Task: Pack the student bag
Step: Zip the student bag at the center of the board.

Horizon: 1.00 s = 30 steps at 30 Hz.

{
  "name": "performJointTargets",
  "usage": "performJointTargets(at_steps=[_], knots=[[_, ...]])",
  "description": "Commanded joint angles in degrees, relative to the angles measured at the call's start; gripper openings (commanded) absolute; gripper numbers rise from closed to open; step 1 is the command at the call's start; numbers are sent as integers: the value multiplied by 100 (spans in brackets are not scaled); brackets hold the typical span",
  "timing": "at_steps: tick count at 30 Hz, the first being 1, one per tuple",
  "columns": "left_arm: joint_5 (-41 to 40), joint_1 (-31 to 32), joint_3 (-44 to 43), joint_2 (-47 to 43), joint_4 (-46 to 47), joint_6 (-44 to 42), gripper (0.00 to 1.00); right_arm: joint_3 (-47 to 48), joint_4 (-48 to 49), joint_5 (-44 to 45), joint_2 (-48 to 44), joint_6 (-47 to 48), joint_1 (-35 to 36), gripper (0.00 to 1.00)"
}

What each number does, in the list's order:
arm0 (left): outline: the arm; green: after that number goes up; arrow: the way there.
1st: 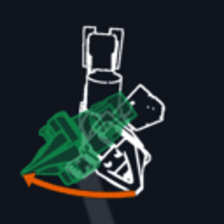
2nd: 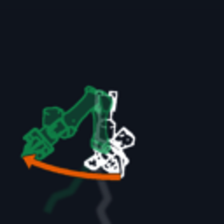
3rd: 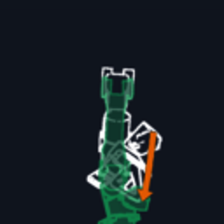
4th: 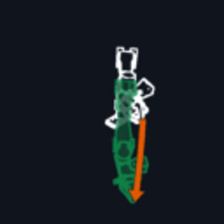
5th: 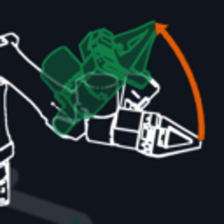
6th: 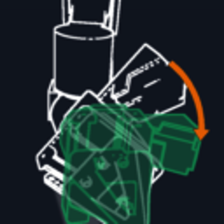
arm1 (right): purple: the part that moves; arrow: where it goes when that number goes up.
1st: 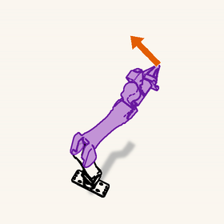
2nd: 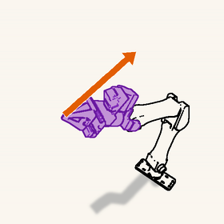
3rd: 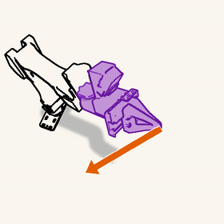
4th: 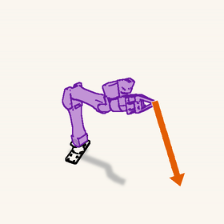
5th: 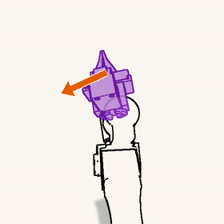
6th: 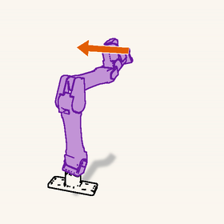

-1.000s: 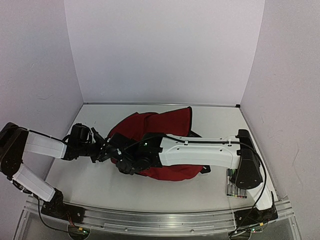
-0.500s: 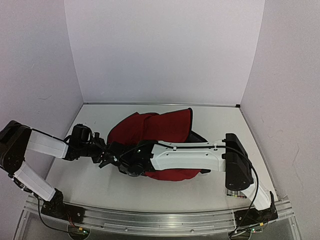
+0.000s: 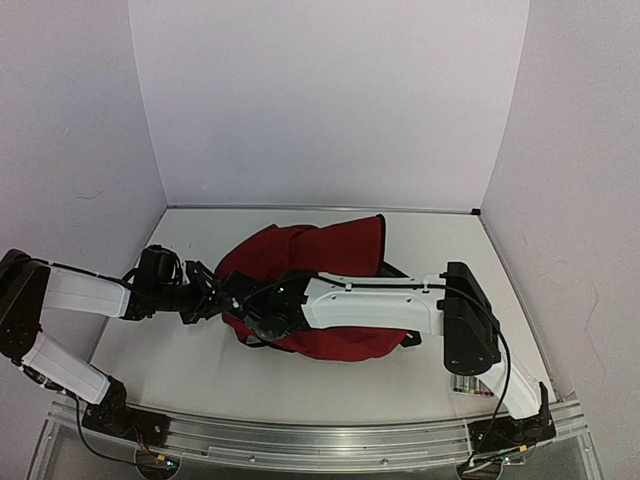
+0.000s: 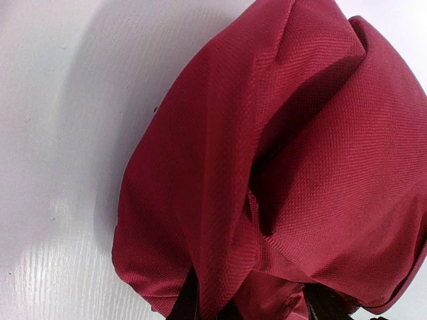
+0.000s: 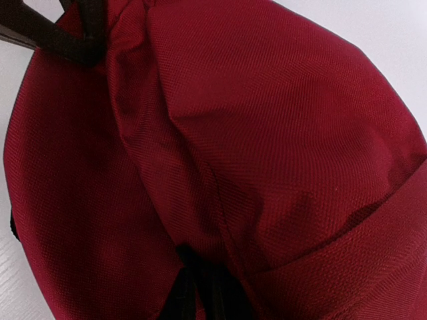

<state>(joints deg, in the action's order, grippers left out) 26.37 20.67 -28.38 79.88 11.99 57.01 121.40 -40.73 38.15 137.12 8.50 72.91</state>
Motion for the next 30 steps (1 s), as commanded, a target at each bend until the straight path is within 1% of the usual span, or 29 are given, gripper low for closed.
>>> performJointTargets(at_steps=[1,7,15,23,30], knots=[[-76,-45,-193,-161,34,-111,0,-204,179,-1047,-734,-594,-136,0],[55,-272,-333,-188,-42,-244,0,-1087,548,-1952,-1611,-1203,-313,0],[301,-680,-624,-120,-219,-465,0,-2170,1048,-2548,-2446,-1736,-432,0],[489,-1251,-1018,225,-118,-589,0,-2831,1325,-2734,-2972,-2108,-459,0],[526,-1594,-1932,1090,-27,-917,0,-3002,1449,-2289,-3099,-2850,-462,0]])
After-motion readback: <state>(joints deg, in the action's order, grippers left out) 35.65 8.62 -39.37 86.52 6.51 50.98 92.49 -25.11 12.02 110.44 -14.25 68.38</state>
